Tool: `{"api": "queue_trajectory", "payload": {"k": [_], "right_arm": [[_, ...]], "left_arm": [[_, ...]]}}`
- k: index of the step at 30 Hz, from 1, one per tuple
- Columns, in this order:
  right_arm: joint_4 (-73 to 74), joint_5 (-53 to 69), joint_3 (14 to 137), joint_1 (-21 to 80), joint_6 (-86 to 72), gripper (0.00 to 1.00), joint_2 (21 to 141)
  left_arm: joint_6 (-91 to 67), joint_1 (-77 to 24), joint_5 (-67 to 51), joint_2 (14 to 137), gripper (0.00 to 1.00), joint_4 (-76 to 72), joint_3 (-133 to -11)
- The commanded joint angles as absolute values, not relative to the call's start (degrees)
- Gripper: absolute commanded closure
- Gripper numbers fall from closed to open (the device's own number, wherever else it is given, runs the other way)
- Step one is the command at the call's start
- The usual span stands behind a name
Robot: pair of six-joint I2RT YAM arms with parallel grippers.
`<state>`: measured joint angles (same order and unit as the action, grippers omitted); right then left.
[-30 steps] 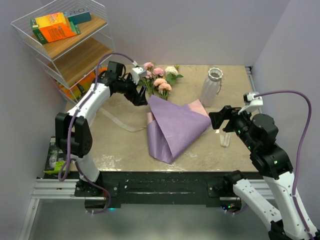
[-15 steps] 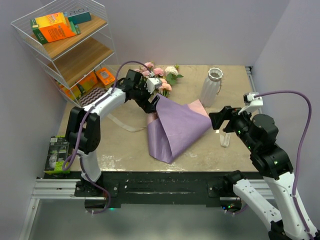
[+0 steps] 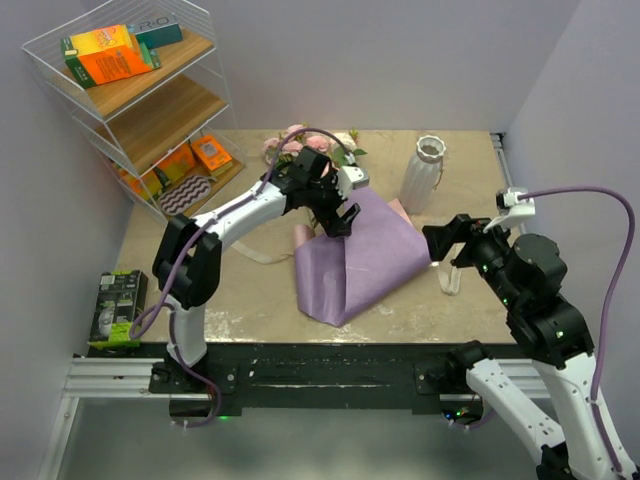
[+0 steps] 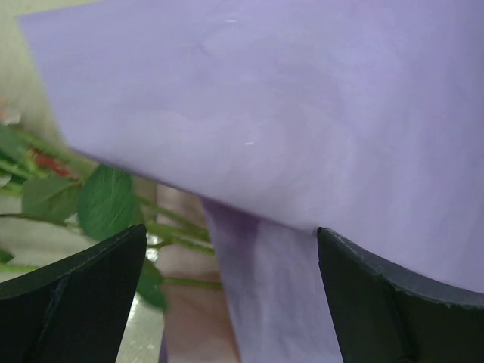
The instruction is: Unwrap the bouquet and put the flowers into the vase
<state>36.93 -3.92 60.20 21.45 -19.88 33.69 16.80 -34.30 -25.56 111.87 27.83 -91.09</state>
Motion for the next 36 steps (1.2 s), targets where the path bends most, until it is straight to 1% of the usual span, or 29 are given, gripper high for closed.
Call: {"api": "queue_trajectory", "payload": {"k": [1,6,9,11,12,14,15,17,20,21,24,29,30,36], "right_arm": [[37.70,-5.10,62.66,21.45,-19.95,0.18,32.61],[38.58,-6.15,63.37,21.45,-19.95,0.18,32.17],[39.37,-7.03,64.42,21.36,-19.60,0.18,31.99],[39.98,-7.12,65.21,21.45,-19.42,0.18,32.08],[40.60,-7.21,65.56,21.36,-19.25,0.18,32.08],[41.30,-7.38,66.36,21.45,-19.16,0.18,31.99],[41.31,-7.56,66.36,21.36,-18.99,0.18,31.64],[41.05,-7.38,66.18,21.36,-18.98,0.18,31.55],[40.52,-6.77,65.30,21.36,-19.33,0.18,31.82],[40.34,-6.33,64.95,21.53,-19.60,0.19,31.99],[39.47,-5.80,64.60,21.44,-20.13,0.19,31.91],[39.29,-5.27,64.25,21.36,-20.48,0.19,31.73],[39.29,-5.19,64.07,21.36,-20.57,0.19,31.73],[39.64,-5.36,64.07,21.45,-20.48,0.20,31.46]], "left_arm": [[13.28,-36.47,-31.81,109.17,0.01,25.05,-95.09],[10.99,-38.76,-39.44,106.70,0.01,25.14,-95.36],[11.86,-38.94,-44.02,105.47,0.01,25.92,-93.26],[13.87,-38.76,-41.50,104.59,0.01,27.68,-92.20],[14.84,-37.28,-39.74,104.15,0.01,29.86,-92.02],[14.33,-33.86,-40.77,102.22,0.01,28.84,-88.52],[14.50,-30.18,-41.56,101.69,0.01,28.39,-86.24],[17.47,-27.61,-41.66,101.51,0.03,29.61,-84.73],[21.69,-26.02,-41.22,102.21,0.08,31.90,-81.83],[22.06,-26.02,-41.39,102.48,0.12,32.25,-80.78],[22.76,-26.01,-41.92,104.67,0.18,32.96,-81.03],[22.41,-26.02,-43.41,107.49,0.21,32.70,-82.79],[22.33,-26.02,-43.59,107.84,0.23,32.70,-83.49],[22.85,-26.01,-42.02,112.41,0.28,34.54,-86.22]]}}
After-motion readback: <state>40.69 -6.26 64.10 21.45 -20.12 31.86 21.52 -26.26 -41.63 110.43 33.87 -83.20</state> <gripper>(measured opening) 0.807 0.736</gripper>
